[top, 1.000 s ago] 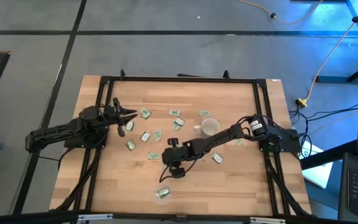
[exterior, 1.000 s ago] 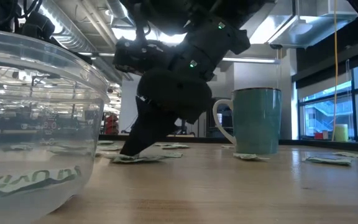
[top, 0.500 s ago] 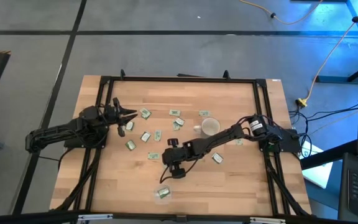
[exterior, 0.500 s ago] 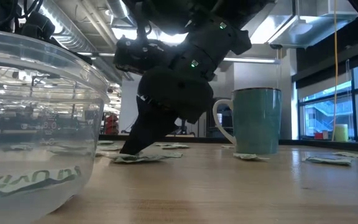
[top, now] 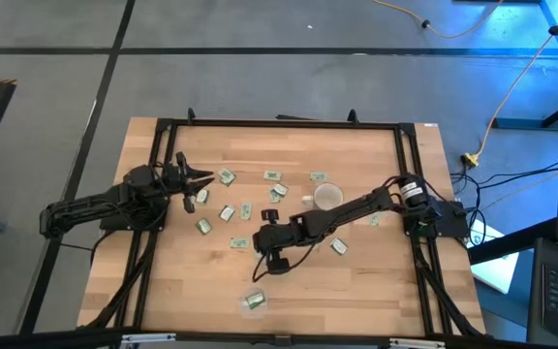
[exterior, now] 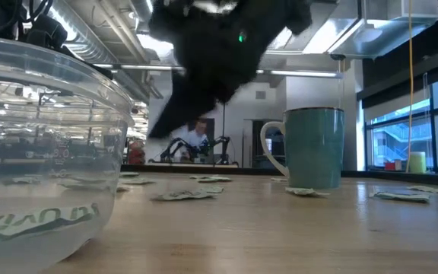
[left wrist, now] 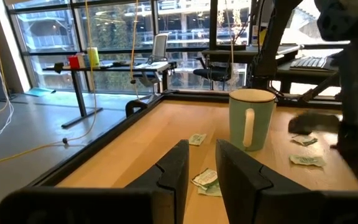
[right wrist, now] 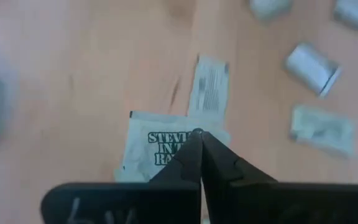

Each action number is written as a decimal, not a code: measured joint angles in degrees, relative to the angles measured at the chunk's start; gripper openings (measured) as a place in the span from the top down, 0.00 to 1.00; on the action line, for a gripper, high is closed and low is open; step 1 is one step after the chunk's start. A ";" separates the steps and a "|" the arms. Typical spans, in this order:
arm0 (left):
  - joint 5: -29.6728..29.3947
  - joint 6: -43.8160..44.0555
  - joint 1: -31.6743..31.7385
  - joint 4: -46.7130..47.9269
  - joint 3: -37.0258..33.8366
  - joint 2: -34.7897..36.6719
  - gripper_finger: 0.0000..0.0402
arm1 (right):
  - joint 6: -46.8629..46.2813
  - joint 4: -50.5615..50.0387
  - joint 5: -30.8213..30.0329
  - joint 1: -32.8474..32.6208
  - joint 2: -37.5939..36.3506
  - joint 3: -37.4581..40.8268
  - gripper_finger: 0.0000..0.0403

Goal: Pick and place Stevia / Truvia into bins
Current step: Put the light green stevia packet into the transparent bin

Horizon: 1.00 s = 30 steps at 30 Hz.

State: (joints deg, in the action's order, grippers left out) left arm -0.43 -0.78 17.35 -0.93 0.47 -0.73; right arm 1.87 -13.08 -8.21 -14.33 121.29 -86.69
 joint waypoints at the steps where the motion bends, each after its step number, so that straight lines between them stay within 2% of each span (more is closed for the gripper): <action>1: 0.00 0.00 0.00 0.00 0.00 -0.02 0.81 | 0.17 0.33 0.17 -0.31 -0.66 -0.05 1.00; 7: -0.02 0.00 0.01 -0.02 0.00 0.00 0.81 | 0.57 3.74 2.75 -4.02 -3.72 -0.05 1.00; 20: -0.02 0.00 0.02 -0.07 0.00 0.00 0.81 | 1.51 10.64 5.53 -10.88 -3.37 -0.05 1.00; 30: 0.00 0.00 0.01 0.00 0.00 0.00 0.81 | -1.87 16.07 6.85 -12.00 1.06 -0.14 1.00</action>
State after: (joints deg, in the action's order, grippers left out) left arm -0.43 -0.78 17.35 -0.93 0.47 -0.74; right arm 0.00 3.00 -1.36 -26.33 122.36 -86.83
